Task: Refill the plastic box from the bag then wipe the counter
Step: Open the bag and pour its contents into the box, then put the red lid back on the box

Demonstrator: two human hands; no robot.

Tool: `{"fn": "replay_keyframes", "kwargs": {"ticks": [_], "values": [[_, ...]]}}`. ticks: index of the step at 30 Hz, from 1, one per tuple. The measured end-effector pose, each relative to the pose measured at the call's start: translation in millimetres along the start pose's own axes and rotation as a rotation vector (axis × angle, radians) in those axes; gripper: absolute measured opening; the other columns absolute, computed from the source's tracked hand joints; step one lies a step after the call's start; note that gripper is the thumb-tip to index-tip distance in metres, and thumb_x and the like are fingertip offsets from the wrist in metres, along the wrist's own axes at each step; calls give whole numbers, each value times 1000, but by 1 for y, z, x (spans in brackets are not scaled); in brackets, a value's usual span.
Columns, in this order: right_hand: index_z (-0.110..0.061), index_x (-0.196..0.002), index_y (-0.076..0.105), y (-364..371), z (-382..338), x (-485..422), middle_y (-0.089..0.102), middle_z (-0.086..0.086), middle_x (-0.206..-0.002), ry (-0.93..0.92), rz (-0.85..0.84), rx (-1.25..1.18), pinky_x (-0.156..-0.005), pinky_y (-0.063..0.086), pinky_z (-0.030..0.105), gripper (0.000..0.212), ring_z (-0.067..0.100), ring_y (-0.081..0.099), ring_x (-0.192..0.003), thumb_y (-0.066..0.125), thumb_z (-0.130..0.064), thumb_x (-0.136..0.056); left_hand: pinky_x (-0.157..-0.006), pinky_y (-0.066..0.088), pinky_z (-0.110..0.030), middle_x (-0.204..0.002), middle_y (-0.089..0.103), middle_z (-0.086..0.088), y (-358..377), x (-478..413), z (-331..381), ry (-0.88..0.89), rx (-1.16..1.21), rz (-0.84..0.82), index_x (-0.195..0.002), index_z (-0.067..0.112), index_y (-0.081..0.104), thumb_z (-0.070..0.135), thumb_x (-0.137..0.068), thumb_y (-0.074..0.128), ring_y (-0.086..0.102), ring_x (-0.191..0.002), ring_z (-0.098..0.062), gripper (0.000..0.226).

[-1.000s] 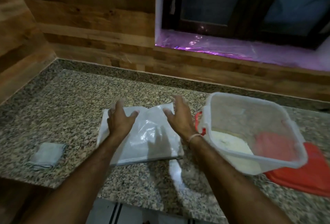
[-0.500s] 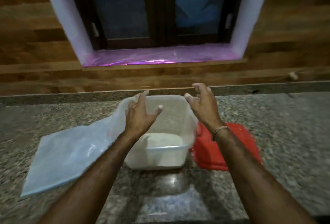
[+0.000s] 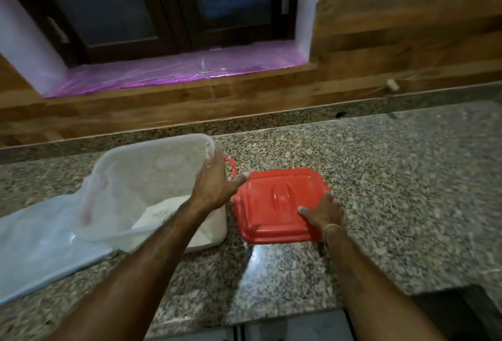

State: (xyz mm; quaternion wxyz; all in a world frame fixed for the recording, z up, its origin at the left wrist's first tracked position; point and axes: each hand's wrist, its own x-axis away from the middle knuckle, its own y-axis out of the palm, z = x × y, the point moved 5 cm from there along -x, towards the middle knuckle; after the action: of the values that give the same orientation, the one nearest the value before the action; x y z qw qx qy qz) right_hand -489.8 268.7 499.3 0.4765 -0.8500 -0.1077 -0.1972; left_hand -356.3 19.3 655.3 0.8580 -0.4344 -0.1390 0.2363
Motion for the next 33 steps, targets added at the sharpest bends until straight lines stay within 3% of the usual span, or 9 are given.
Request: {"fn": "replay_keyframes", "kwargs": {"ticks": [5,9,11,14,21,24,26,30,33], "values": [[-15,-142,43,7,-13,-6,47,21,-142,9,32,-113,-107,46,57,94,43,49,-131,89,-53,-70,-125,18,-52,-171,-12,-3,1,0,-4,0,-19,30,-163,25,-7,55,-90,67,6,-158,-26,108],[-19,-127,54,8,-2,-21,54,14,-125,60,-16,-417,-83,63,52,82,34,64,-103,88,-60,-63,-125,18,-53,-170,-13,-4,2,-2,-4,-2,-34,33,-163,24,-9,55,-91,65,5,-158,-27,107],[-21,-131,55,5,2,-19,66,10,-117,33,-84,-652,-72,64,41,71,25,70,-89,88,-44,-73,-124,19,-52,-170,-12,-6,2,-2,-4,2,-43,36,-163,22,-9,54,-92,65,6,-158,-28,107],[-16,-136,56,-5,5,-18,70,11,-118,32,-161,-936,-59,62,33,63,26,73,-90,87,-16,-80,-123,22,-52,-170,-7,-10,1,-1,-3,11,-55,39,-163,20,-7,55,-92,64,12,-157,-31,106],[-21,-136,64,-80,-7,-16,75,11,-122,-89,-138,-1261,-74,66,46,58,31,74,-104,85,-18,-82,-124,15,-60,-171,0,-4,-2,-2,-7,-20,33,-2,-163,25,-3,80,-91,31,13,-156,-32,97],[-23,-135,67,-112,-30,4,75,11,-126,-159,-110,-1280,-83,64,46,79,32,74,-111,95,-35,-62,-124,18,-52,-167,27,2,-18,-2,-5,-11,280,-32,-159,31,29,81,-92,18,23,-154,-22,85],[-22,-134,67,-123,-54,25,76,12,-124,-228,-128,-1257,-90,62,53,83,34,73,-114,95,-38,-58,-116,35,-45,-147,53,11,-37,-2,1,41,479,-3,-135,33,56,77,-96,18,48,-137,-12,70],[-15,-131,67,-107,-127,81,77,16,-118,-383,-251,-1158,-89,63,54,46,34,75,-106,80,-16,-87,-82,55,-28,-107,69,8,-99,1,-20,34,728,212,-118,26,60,68,-98,41,67,-96,-11,50],[-17,-111,70,-77,-181,127,77,18,-114,-447,-247,-1070,-91,63,51,23,33,75,-102,78,-11,-91,-85,58,-29,-113,73,4,-146,17,-73,-55,781,385,-123,24,63,48,-91,69,70,-100,-15,40]]}}
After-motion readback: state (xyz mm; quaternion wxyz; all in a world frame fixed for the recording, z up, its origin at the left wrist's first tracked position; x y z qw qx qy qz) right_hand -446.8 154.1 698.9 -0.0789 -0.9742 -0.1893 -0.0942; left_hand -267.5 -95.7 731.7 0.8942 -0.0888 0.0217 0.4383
